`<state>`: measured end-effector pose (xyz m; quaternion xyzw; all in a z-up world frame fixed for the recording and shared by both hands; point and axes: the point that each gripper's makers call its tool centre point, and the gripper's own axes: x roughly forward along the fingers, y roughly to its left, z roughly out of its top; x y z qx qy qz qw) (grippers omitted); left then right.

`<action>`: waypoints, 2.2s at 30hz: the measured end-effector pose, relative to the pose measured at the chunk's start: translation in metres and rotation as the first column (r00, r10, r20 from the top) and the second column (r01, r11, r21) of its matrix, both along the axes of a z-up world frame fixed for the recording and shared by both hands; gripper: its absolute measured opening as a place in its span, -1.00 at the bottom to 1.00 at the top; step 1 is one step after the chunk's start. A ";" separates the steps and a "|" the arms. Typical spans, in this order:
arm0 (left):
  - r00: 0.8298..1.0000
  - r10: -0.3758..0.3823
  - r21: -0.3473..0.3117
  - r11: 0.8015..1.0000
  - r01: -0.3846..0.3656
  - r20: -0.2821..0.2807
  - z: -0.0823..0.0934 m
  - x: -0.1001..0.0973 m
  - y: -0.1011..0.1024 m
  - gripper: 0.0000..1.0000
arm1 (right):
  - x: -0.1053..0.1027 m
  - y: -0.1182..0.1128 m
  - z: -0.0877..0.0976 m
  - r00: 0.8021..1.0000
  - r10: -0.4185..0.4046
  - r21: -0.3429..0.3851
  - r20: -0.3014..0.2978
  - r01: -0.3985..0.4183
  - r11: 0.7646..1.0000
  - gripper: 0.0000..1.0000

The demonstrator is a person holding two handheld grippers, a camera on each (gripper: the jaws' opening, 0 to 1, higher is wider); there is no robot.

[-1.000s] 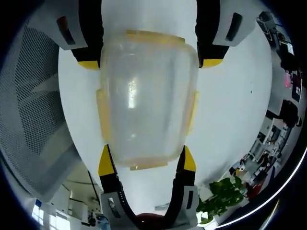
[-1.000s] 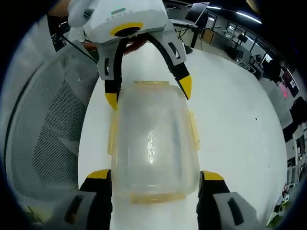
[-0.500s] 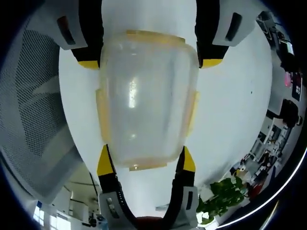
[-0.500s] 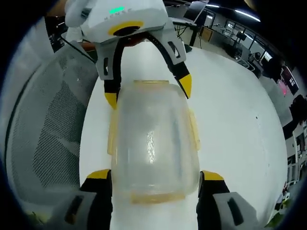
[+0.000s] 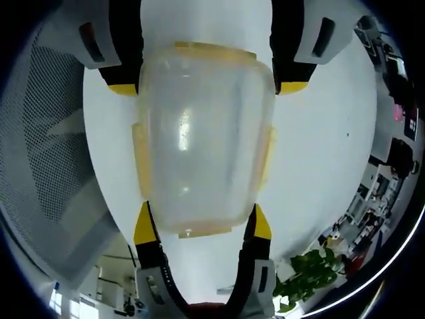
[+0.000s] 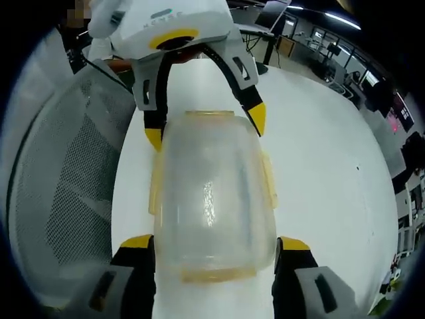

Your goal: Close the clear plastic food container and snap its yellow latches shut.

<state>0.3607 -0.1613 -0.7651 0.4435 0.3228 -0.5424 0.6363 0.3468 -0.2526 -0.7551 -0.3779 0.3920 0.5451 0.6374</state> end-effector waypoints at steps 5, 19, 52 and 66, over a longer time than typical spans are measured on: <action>1.000 0.002 0.000 1.000 -0.002 0.000 0.000 0.000 0.007 0.53 | 0.000 0.008 0.001 1.000 0.002 -0.007 0.000 -0.002 1.000 0.42; 1.000 0.013 0.003 1.000 -0.013 0.000 0.000 0.001 0.025 0.53 | 0.002 0.024 0.000 1.000 0.011 -0.027 0.000 -0.011 1.000 0.42; 0.999 0.033 0.008 0.999 -0.033 -0.003 0.000 0.045 0.022 0.54 | 0.048 0.020 0.000 0.999 0.032 -0.022 -0.003 -0.032 0.999 0.42; 1.000 0.026 0.002 1.000 -0.026 -0.004 0.000 0.064 0.019 0.54 | 0.066 0.018 0.000 1.000 0.026 -0.015 -0.003 -0.026 1.000 0.42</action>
